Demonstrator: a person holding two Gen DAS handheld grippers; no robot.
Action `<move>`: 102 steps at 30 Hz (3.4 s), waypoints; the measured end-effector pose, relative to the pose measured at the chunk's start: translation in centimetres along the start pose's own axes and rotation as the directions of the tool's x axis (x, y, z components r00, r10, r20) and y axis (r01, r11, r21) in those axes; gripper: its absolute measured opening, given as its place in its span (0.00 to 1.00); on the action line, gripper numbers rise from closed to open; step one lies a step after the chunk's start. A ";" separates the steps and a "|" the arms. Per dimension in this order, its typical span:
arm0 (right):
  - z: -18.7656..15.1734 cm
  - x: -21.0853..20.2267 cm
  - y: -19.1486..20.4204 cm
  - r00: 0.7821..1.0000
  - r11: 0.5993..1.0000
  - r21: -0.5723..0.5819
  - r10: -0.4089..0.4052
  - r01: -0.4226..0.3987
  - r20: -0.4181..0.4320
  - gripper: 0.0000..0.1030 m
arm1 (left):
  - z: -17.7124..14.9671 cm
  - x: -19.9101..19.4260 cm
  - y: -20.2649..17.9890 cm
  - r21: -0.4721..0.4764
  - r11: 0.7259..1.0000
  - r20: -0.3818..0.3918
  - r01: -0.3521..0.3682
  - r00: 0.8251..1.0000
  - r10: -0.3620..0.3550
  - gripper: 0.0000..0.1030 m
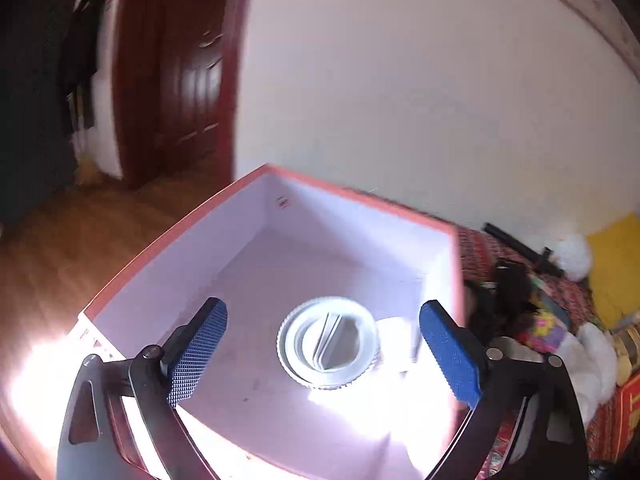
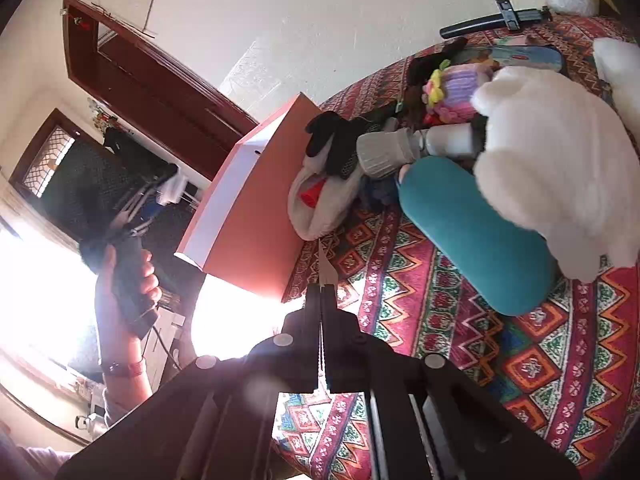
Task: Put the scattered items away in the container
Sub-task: 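Carry both items into the box and open both tools, then grasp the red cone beside the knit hat with the left tool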
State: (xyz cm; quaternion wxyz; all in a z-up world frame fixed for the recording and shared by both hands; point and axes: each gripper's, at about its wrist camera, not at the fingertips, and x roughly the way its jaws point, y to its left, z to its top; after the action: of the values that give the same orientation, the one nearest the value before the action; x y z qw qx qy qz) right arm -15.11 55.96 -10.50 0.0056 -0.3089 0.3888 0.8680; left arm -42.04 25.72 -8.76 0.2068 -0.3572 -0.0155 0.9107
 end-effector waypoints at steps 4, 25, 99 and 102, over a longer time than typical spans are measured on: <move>0.1 1.4 2.3 0.999 0.999 -0.036 0.037 -0.037 -0.006 0.00 | -0.8 0.8 5.2 -0.137 0.990 -0.070 -0.040 0.997 0.031 0.95; 9.3 12.4 24.3 0.988 0.907 -0.420 0.037 0.030 0.150 0.77 | -0.4 -2.9 14.1 -0.264 0.948 0.017 -0.180 0.981 0.191 0.95; 6.9 0.3 -6.8 0.972 0.988 0.156 -0.020 -0.017 0.234 0.68 | -13.1 10.0 -13.5 -0.430 0.903 0.042 -0.006 0.999 0.027 0.49; 7.0 0.5 -6.8 0.974 0.987 0.154 0.002 -0.037 0.227 0.68 | -13.0 11.9 -14.0 -0.411 0.909 -0.010 -0.073 0.997 0.075 0.47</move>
State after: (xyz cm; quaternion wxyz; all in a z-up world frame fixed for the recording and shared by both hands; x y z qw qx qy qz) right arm -17.50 65.35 -11.78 0.0655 -0.2031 0.4558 0.8641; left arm -36.25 41.57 -23.68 0.0923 -0.3904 -0.1937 0.8953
